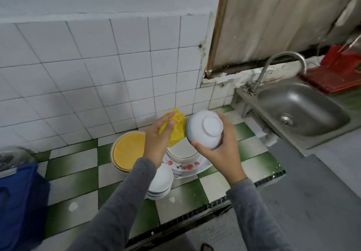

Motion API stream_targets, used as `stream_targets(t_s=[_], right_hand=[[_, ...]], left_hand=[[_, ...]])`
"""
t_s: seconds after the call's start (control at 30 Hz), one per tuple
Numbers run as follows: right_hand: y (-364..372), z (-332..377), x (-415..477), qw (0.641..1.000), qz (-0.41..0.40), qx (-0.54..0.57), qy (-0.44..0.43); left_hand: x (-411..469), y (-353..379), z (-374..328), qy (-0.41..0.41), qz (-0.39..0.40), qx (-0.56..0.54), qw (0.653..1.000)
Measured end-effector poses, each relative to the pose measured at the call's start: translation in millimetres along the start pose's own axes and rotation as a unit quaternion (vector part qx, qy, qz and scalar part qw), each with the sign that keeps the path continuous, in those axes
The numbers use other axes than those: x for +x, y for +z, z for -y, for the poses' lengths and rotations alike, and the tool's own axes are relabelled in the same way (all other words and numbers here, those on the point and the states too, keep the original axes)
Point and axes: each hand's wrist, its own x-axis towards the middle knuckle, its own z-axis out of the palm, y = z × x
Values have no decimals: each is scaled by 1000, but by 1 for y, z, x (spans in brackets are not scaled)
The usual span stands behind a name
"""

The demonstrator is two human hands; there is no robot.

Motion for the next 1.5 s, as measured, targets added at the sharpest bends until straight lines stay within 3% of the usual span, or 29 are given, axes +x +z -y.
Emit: stream_targets(t_s=[0.33,0.63,0.87,1.07,1.5], right_hand=[[-167,-55,-59,985,-140,-65,76],[-362,-114,-131,950,-249,-128,142],[-469,-155,-159,917,-316,-166,176],[-538,-199,-139,904,-339,-185,186],[-693,-321,-21,897,-342,-184,212]], left_hand=[[-36,178,24,-56,163,-53,984],[-107,390,62,-68,255,-80,961],[-138,517,88,-87,311,-41,946],[-126,610,110,-92,352,-33,931],[-33,832,132,-87,364,-60,925]])
